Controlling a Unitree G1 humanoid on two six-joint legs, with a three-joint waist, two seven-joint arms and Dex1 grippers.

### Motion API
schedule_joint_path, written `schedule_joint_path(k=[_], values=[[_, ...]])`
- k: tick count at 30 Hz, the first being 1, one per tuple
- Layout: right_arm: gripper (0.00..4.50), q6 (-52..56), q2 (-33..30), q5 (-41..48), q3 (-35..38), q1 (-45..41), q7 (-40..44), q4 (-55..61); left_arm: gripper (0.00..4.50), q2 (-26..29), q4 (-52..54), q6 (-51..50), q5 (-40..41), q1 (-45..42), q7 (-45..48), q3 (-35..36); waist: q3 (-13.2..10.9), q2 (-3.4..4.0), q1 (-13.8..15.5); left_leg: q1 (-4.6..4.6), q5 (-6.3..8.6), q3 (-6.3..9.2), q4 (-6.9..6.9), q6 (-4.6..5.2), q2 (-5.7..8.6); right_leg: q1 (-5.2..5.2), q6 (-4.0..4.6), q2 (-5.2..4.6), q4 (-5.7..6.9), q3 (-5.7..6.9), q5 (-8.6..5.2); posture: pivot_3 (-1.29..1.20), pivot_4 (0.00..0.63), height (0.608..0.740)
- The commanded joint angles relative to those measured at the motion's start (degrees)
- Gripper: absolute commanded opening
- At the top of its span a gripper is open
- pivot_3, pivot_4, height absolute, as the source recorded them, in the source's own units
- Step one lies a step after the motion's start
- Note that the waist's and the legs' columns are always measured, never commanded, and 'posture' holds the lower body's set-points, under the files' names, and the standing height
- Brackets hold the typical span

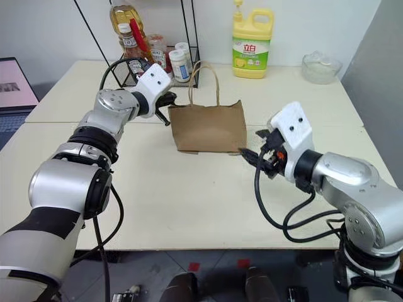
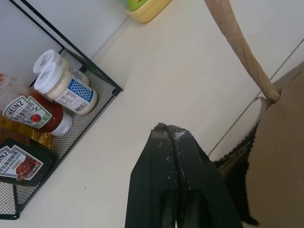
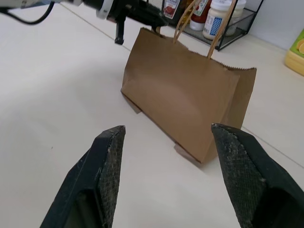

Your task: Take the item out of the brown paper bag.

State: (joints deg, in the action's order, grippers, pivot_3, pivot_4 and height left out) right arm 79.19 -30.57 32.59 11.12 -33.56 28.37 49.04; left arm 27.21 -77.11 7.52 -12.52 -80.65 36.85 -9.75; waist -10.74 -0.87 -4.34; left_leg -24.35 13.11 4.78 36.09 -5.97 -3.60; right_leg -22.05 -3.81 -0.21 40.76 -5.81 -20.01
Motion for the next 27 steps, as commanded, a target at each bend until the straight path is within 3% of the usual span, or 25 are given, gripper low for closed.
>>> schedule_joint_path(k=[1,9,18,23,27], values=[[3.03,-0.4,-1.5,3.8,4.1,1.4,1.5,4.5,0.01,-0.1,0.2,0.0,-0.8,-1.9,5.2,0.2,0.0,0.0,0.1,0.0,-0.01,0.0,0.0,0.0,0.0,0.0,0.0,0.0,0.01,0.01,0.0,0.0,0.15,0.74],[3.03,0.5,-6.5,12.0,10.9,6.8,4.1,7.2,0.01,1.5,1.4,-0.5,-0.2,-1.9,22.3,0.6,0.0,0.0,0.2,0.0,-0.08,0.05,0.0,0.05,0.0,0.04,0.0,0.0,0.03,0.06,0.0,0.0,0.15,0.74],[3.03,-2.3,-10.4,16.4,11.5,9.7,3.0,6.4,0.01,2.6,5.0,-4.3,3.0,-1.6,37.1,2.7,0.0,-0.01,0.2,0.0,-0.11,0.07,0.0,0.1,0.0,0.05,0.0,0.0,0.04,0.07,0.0,0.0,0.15,0.74],[3.03,-3.9,-11.2,18.2,11.0,11.1,1.8,6.2,0.01,4.5,13.2,-8.2,5.5,1.9,46.9,2.4,0.0,-0.01,0.2,-0.01,-0.11,0.08,0.0,0.1,-0.01,0.05,0.0,0.0,0.05,0.09,0.0,0.0,0.15,0.74],[3.03,-5.5,-12.0,19.2,10.1,12.2,0.7,5.9,0.01,7.1,26.5,-15.9,8.1,8.4,52.6,1.8,0.0,-0.01,0.0,0.0,-0.12,0.09,0.0,0.11,-0.03,0.05,0.0,0.01,0.05,0.09,0.0,0.0,0.15,0.74]])
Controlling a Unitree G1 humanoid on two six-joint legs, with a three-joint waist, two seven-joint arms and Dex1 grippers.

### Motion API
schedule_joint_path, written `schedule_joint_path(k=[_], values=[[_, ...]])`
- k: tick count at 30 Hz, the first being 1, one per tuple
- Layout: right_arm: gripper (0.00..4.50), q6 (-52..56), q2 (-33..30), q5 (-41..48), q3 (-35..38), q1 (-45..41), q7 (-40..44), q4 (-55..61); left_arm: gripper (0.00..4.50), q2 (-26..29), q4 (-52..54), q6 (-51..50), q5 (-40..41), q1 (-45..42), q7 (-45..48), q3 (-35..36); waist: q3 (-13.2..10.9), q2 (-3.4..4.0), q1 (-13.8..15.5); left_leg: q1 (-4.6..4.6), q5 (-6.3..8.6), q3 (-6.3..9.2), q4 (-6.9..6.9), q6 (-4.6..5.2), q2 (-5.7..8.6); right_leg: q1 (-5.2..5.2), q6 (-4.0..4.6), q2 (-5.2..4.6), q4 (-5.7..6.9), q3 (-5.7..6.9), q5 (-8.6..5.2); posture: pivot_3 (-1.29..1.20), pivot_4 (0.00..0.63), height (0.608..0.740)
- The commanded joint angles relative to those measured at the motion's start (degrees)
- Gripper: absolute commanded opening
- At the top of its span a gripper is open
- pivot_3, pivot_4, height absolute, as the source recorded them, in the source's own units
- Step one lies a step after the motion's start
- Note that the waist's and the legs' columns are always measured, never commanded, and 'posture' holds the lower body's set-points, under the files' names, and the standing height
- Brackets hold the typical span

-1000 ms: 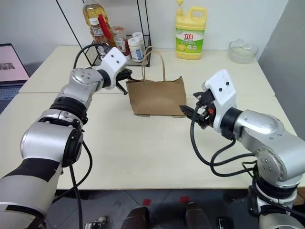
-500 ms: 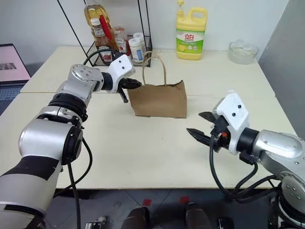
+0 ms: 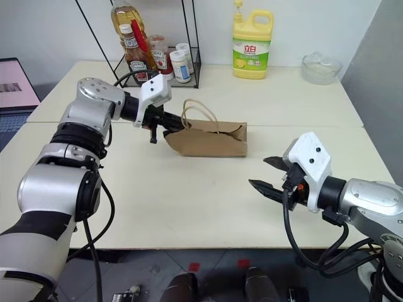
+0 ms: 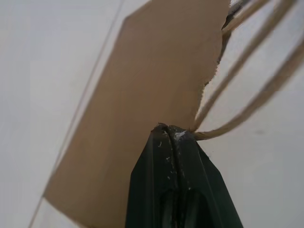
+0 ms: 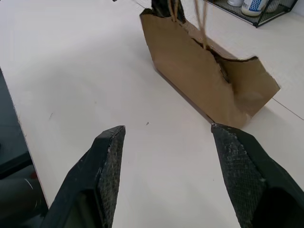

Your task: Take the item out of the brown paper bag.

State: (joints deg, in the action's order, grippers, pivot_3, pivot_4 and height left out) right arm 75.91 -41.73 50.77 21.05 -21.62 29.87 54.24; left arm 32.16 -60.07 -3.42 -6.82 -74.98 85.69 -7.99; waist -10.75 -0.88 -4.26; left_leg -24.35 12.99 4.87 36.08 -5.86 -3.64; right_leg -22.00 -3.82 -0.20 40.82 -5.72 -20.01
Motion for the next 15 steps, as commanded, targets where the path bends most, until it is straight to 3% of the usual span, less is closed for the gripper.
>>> schedule_joint_path(k=[1,7,11,15], values=[[3.03,-2.6,-1.1,1.3,0.0,0.5,-1.0,0.5,0.01,3.0,13.5,-7.0,3.0,4.8,5.0,-0.2,0.0,0.0,-0.1,0.0,0.0,0.01,0.0,0.0,-0.01,0.0,0.0,0.0,0.0,0.0,0.0,0.0,0.15,0.74],[3.03,-5.2,-2.4,1.8,-1.9,1.3,-1.6,-0.6,0.01,10.3,42.9,-21.9,11.7,21.1,6.8,-3.5,0.0,0.0,-0.5,0.01,-0.12,0.05,-0.02,-0.17,-0.06,0.01,0.01,0.02,0.01,0.02,0.0,0.0,0.15,0.74],[3.03,-6.9,-3.3,1.9,-3.0,1.7,-1.8,-1.2,0.01,10.8,50.9,-26.6,14.3,25.3,5.4,-2.1,0.0,0.0,0.3,0.02,-0.1,0.13,0.06,-0.09,-0.04,0.12,0.01,0.02,0.01,0.06,-0.01,0.0,0.15,0.74],[3.03,-9.3,-4.5,1.1,-4.0,2.7,-1.8,-1.2,0.01,10.7,55.2,-24.3,18.4,27.2,4.0,1.0,0.0,0.0,1.0,0.06,-0.09,0.17,0.15,-0.05,-0.03,0.23,0.01,0.02,0.01,0.1,-0.01,0.0,0.15,0.74]])
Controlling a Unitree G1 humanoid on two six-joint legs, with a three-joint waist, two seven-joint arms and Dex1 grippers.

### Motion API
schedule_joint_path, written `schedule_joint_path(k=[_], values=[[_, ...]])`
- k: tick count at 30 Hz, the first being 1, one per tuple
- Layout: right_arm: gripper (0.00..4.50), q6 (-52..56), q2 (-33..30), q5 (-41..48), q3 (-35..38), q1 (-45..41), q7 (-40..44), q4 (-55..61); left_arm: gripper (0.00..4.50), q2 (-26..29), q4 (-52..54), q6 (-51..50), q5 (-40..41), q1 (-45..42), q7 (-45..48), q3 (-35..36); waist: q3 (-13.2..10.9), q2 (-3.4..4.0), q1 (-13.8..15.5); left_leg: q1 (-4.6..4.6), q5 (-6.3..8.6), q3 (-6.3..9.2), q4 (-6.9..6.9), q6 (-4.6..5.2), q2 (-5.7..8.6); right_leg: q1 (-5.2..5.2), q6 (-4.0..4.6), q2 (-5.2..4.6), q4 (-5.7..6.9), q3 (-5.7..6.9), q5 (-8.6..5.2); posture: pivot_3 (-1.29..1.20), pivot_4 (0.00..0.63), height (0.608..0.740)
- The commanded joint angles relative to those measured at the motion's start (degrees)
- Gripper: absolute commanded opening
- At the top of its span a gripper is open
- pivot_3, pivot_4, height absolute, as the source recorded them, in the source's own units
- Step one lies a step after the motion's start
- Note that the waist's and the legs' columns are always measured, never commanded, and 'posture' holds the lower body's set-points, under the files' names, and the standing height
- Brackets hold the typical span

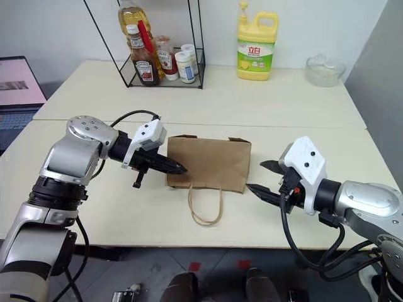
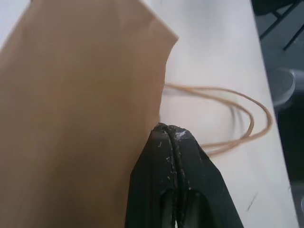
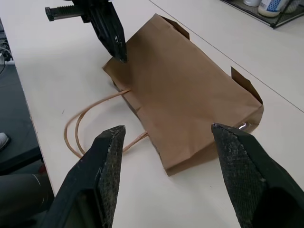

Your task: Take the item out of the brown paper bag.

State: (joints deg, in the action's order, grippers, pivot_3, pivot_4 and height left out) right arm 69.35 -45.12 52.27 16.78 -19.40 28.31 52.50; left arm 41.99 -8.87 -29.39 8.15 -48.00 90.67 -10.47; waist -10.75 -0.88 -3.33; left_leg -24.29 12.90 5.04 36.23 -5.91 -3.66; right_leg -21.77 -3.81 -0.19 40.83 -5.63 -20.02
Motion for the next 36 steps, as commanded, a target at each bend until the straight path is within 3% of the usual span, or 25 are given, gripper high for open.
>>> schedule_joint_path(k=[1,5,8,12,18,36], values=[[3.03,-3.2,-1.3,-0.5,0.1,0.8,-0.3,0.6,0.01,1.0,4.9,2.3,4.5,0.5,-0.9,4.1,0.0,0.0,0.1,0.01,0.0,0.0,0.0,0.0,0.0,0.01,0.0,0.0,-0.01,0.0,0.0,0.0,0.15,0.74],[3.03,-5.5,-1.8,-1.2,-0.5,2.6,-0.3,0.8,0.01,2.7,7.9,6.2,7.2,2.0,0.6,5.4,0.0,0.0,0.2,0.05,0.0,-0.01,-0.02,0.0,-0.01,0.02,0.0,0.0,-0.01,-0.01,0.0,0.0,0.15,0.74],[3.03,-7.4,-1.8,-1.8,-1.7,3.7,-0.1,1.0,0.58,5.2,9.9,13.6,8.2,4.9,1.7,4.0,0.0,0.0,0.1,0.12,0.0,-0.02,-0.03,0.0,-0.01,0.05,0.0,0.01,0.0,-0.02,0.0,0.0,0.15,0.74],[3.03,-9.7,-2.3,-2.8,-3.9,5.2,0.4,1.3,1.79,9.2,6.8,33.5,6.7,9.5,1.8,-0.4,0.0,0.0,0.2,0.33,0.0,-0.05,-0.14,0.01,-0.03,0.2,0.03,0.01,-0.04,-0.06,-0.02,0.0,0.15,0.74],[3.03,-12.1,-3.4,-3.8,-5.6,7.3,0.6,2.0,3.57,3.7,-3.2,53.2,2.3,7.8,0.5,-1.5,0.0,-0.03,1.2,0.41,0.01,-0.04,-0.07,0.01,0.02,0.39,0.06,-0.01,-0.13,-0.04,-0.03,0.0,0.15,0.74],[3.03,-12.7,-4.1,-2.9,-5.9,7.9,-0.8,2.5,3.57,-3.2,-15.4,71.5,-2.7,3.7,-1.7,-5.1,0.0,-0.04,1.4,0.42,0.01,-0.02,-0.1,0.02,0.01,0.38,0.06,0.02,-0.12,-0.02,-0.03,0.0,0.15,0.74]])
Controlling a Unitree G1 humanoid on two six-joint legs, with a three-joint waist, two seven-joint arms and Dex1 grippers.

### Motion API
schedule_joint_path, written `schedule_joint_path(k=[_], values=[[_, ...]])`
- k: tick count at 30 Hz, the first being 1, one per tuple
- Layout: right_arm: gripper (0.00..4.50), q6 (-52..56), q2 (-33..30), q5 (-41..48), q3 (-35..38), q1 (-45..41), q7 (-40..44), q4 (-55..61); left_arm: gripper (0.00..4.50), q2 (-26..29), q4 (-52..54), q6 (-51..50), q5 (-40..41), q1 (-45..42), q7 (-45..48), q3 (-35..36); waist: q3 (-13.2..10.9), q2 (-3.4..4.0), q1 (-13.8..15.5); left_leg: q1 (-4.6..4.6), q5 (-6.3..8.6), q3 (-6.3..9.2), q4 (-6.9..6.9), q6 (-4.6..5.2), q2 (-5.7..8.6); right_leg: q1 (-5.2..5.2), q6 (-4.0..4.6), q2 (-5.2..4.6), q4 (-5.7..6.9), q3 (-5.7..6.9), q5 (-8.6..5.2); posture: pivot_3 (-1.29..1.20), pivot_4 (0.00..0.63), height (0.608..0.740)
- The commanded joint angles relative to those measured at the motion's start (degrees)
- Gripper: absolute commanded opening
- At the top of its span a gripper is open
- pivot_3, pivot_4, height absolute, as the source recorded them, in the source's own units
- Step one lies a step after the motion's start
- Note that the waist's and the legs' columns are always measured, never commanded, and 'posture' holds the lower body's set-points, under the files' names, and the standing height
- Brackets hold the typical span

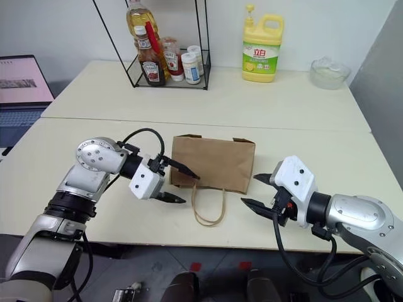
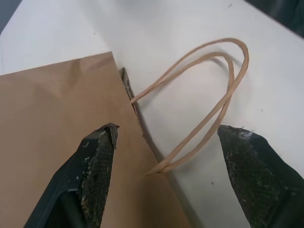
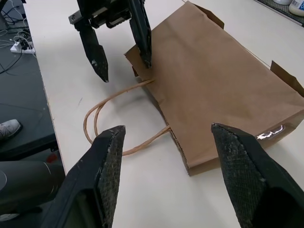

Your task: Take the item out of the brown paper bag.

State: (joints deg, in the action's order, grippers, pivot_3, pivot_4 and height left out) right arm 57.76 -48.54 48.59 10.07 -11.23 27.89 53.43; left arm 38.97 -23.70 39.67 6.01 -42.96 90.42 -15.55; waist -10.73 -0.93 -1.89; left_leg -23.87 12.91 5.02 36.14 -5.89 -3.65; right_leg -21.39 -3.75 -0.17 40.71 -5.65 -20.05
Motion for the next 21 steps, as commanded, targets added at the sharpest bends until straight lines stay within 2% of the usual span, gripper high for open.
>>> schedule_joint_path(k=[1,8,21], values=[[3.03,-1.0,-0.7,0.9,0.9,-0.3,-0.5,1.7,3.57,-0.5,-1.0,3.3,-0.9,-1.5,-2.0,-0.2,0.0,0.0,0.0,0.0,0.0,0.0,0.0,0.0,0.0,0.0,0.0,0.0,0.0,0.0,0.0,0.0,0.15,0.74],[3.03,-0.8,-1.2,2.2,0.7,-0.3,-0.5,1.7,3.57,-2.3,-3.3,7.2,-2.3,-2.5,-5.0,-1.2,0.0,0.0,0.0,0.0,0.0,0.01,0.0,0.0,0.0,0.0,0.0,0.0,0.0,0.01,0.0,0.0,0.15,0.74],[3.03,-1.0,-2.5,3.5,0.5,1.0,-0.8,2.8,3.57,-1.4,-8.3,12.5,-2.2,-4.6,-4.7,-3.0,0.0,0.0,0.0,0.0,0.0,0.01,0.0,0.0,0.0,0.01,0.0,0.0,0.0,0.01,0.0,0.0,0.15,0.74]])
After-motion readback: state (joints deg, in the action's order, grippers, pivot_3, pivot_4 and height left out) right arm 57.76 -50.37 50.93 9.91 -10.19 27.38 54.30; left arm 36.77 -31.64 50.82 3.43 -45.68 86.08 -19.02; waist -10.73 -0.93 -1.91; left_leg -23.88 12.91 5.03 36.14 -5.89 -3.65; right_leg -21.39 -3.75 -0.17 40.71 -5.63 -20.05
